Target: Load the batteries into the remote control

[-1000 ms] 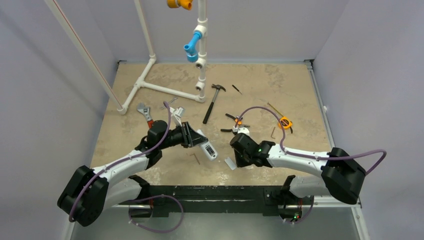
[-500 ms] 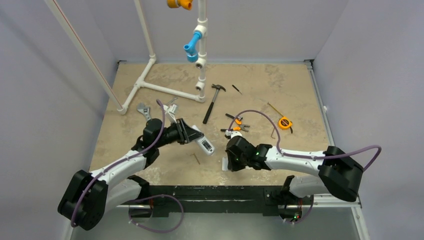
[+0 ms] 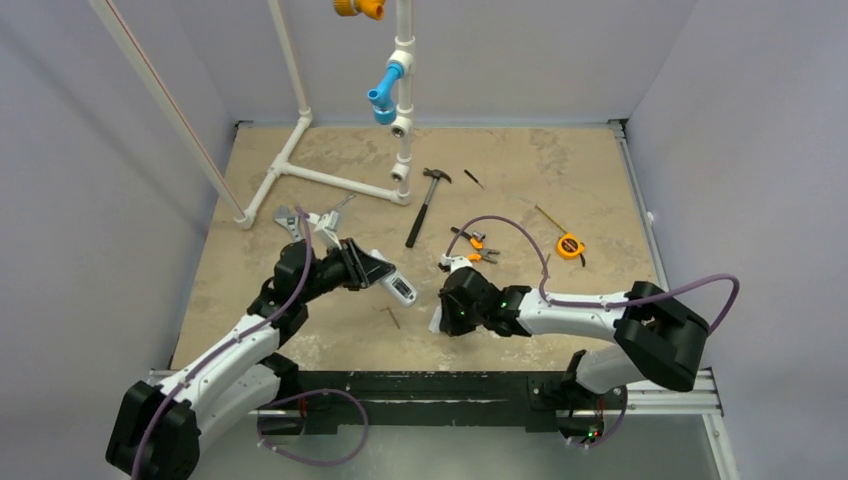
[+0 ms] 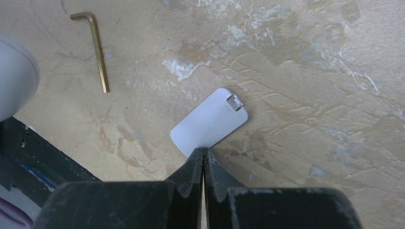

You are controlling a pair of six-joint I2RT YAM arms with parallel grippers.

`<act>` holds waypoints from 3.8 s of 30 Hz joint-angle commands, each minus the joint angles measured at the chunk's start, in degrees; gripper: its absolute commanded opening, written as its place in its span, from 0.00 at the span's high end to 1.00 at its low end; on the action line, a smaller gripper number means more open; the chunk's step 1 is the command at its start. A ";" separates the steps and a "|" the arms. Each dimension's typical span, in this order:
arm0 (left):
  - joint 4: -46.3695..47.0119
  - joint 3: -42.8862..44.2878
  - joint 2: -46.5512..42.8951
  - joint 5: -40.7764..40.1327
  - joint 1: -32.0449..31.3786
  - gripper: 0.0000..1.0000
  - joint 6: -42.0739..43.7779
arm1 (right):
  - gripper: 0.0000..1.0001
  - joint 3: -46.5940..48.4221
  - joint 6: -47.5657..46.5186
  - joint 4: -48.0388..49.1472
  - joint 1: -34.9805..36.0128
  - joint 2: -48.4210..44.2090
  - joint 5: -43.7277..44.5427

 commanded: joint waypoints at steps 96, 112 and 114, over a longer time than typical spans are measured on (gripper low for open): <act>-14.32 6.89 -3.32 -6.91 1.02 1.00 5.88 | 0.65 22.25 -6.85 -14.58 -0.69 17.05 12.10; -12.03 6.41 -1.37 -5.87 1.02 1.00 5.14 | 0.73 18.56 -8.92 -12.60 -0.69 11.04 12.91; -11.82 6.47 -1.15 -5.62 1.02 1.00 5.04 | 0.74 17.63 -9.05 -12.27 -0.69 9.62 13.07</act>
